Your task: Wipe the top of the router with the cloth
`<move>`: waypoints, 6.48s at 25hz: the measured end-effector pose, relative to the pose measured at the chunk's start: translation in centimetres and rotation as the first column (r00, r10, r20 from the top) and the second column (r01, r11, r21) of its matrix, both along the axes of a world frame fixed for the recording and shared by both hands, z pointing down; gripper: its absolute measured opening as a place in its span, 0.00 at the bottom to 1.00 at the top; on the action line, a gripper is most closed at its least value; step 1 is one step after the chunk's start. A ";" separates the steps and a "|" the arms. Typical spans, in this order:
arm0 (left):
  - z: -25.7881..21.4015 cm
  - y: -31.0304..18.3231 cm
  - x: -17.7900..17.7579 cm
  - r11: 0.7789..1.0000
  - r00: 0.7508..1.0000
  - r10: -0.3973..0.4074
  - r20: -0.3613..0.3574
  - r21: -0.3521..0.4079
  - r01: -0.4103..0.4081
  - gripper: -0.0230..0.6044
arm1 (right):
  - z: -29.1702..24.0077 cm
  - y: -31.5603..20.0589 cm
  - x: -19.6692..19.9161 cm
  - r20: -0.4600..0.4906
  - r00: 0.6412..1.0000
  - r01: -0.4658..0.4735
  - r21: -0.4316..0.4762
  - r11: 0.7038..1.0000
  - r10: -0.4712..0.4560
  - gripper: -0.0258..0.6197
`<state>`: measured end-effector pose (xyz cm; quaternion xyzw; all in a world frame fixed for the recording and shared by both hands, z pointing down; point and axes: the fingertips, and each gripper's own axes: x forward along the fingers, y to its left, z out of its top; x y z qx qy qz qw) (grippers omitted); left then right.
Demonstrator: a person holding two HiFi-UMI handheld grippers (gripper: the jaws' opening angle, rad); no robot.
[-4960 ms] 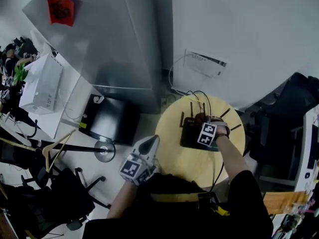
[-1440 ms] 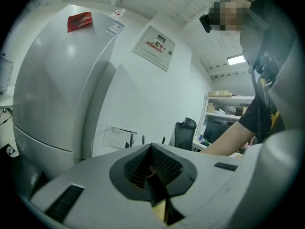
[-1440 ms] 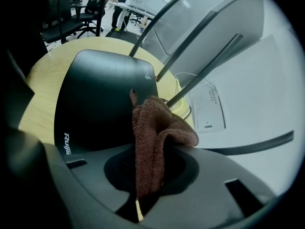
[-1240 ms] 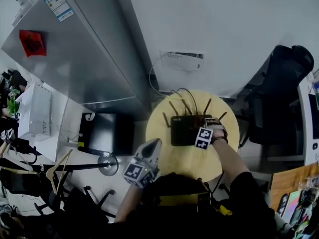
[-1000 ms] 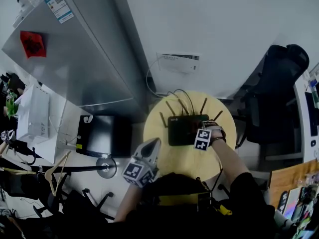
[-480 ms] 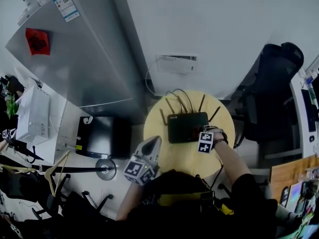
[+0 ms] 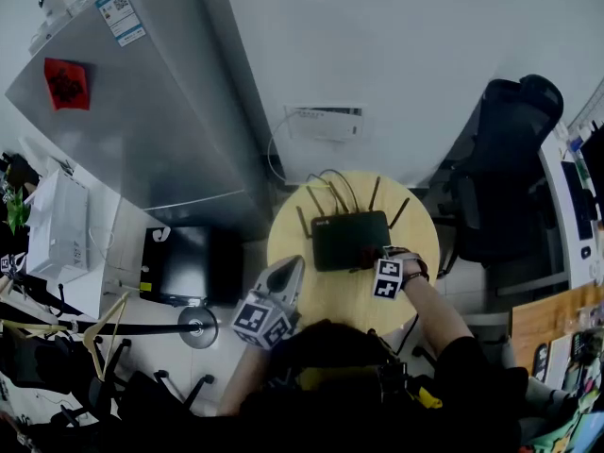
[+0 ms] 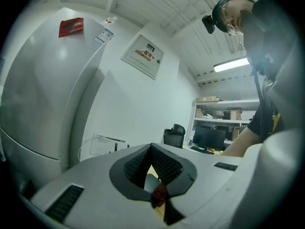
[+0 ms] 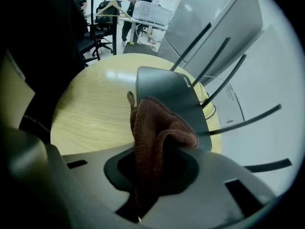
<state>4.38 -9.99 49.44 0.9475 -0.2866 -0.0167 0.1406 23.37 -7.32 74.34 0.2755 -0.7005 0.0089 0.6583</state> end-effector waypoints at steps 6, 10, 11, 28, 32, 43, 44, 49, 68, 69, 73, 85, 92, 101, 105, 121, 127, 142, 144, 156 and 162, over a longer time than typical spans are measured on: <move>0.0 0.2 0.6 1.000 1.000 0.019 -0.003 -0.005 -0.019 0.02 | -0.1 0.7 -0.2 0.072 0.996 -0.047 -0.007 0.999 0.047 0.14; 0.0 0.2 0.6 1.000 1.000 0.019 -0.001 -0.007 -0.019 0.02 | -0.1 0.9 -0.1 0.076 0.996 -0.048 -0.020 0.999 0.050 0.14; 0.0 0.2 0.6 1.000 1.000 0.017 -0.001 -0.010 -0.017 0.02 | -0.1 0.9 -0.1 0.069 0.996 -0.051 -0.027 0.998 0.052 0.14; -0.7 -0.3 0.9 1.000 1.000 0.007 0.011 -0.001 -0.007 0.02 | -1.1 -0.1 11.2 0.106 0.936 -0.326 -0.089 0.941 0.334 0.13; 0.0 -0.3 0.6 1.000 0.999 -0.010 0.037 -0.026 0.011 0.02 | 2.5 -0.8 12.9 0.189 0.783 -0.546 -0.247 0.801 0.592 0.13; 1.0 -0.4 -1.9 0.992 0.993 -0.105 0.048 -0.063 0.108 0.02 | 4.5 -2.6 10.7 0.054 0.932 -0.332 -0.267 0.905 0.358 0.14; 1.2 -0.3 -2.1 0.992 0.993 -0.109 0.054 -0.065 0.112 0.02 | 4.7 -2.7 10.6 0.030 0.964 -0.248 -0.249 0.936 0.264 0.14; 0.5 -0.1 -2.3 0.992 0.993 -0.118 0.027 -0.037 0.119 0.02 | 3.5 -3.4 10.3 -0.040 0.995 -0.103 -0.231 0.967 0.096 0.14; 0.4 0.7 0.1 0.999 0.998 -0.050 0.048 0.012 0.049 0.02 | 5.7 1.6 8.2 0.140 0.879 -0.378 -0.377 0.845 0.456 0.14; 0.4 0.8 0.1 0.999 0.998 -0.042 0.049 0.011 0.042 0.02 | 5.7 1.5 8.0 0.152 0.871 -0.388 -0.372 0.843 0.467 0.14; 0.0 0.6 0.2 1.000 0.999 -0.026 0.026 0.013 0.025 0.02 | 5.7 2.5 7.9 0.144 0.817 -0.474 -0.383 0.792 0.559 0.14; -0.2 -0.3 0.1 0.998 0.998 0.065 -0.010 0.016 -0.064 0.02 | 6.2 4.4 7.0 0.119 0.638 -0.685 -0.364 0.631 0.761 0.14; -0.1 -1.3 -0.1 0.994 0.994 0.111 -0.010 -0.006 -0.112 0.02 | 6.2 4.7 5.1 0.139 0.475 -0.775 -0.402 0.488 0.869 0.14; 0.6 -2.7 -2.7 0.992 0.992 0.124 -0.014 -0.015 -0.125 0.02 | 6.2 4.4 2.2 0.143 0.434 -0.795 -0.404 0.453 0.890 0.13; 0.8 -3.1 -3.3 0.991 0.991 0.135 -0.020 -0.021 -0.136 0.02 | 6.3 4.1 0.3 0.154 0.438 -0.792 -0.399 0.461 0.886 0.14; 1.2 -3.6 -6.0 0.991 0.992 0.128 -0.020 -0.026 -0.129 0.02 | 6.1 2.7 -5.0 0.196 0.507 -0.748 -0.384 0.542 0.839 0.13; 1.3 -3.9 -7.4 0.996 0.996 0.086 -0.024 -0.024 -0.087 0.02 | 5.9 2.3 -8.2 0.200 0.590 -0.684 -0.391 0.616 0.782 0.14; 1.5 -3.5 -10.5 1.000 1.000 0.017 -0.015 -0.014 -0.018 0.02 | 5.3 -0.3 -15.5 0.308 0.705 -0.516 -0.396 0.760 0.639 0.13; 1.8 -3.5 -11.0 1.000 1.000 0.005 -0.011 -0.028 -0.006 0.02 | 5.5 0.3 -15.7 0.276 0.704 -0.525 -0.418 0.741 0.654 0.13; 1.4 -2.7 -11.1 0.999 0.999 0.038 -0.013 -0.025 -0.038 0.02 | 4.3 0.0 -18.0 0.311 0.682 -0.518 -0.433 0.737 0.662 0.13; 1.3 -2.1 -12.7 0.995 0.995 -0.101 -0.022 -0.027 0.101 0.02 | 2.3 1.0 -20.3 0.392 0.733 -0.414 -0.393 0.821 0.557 0.13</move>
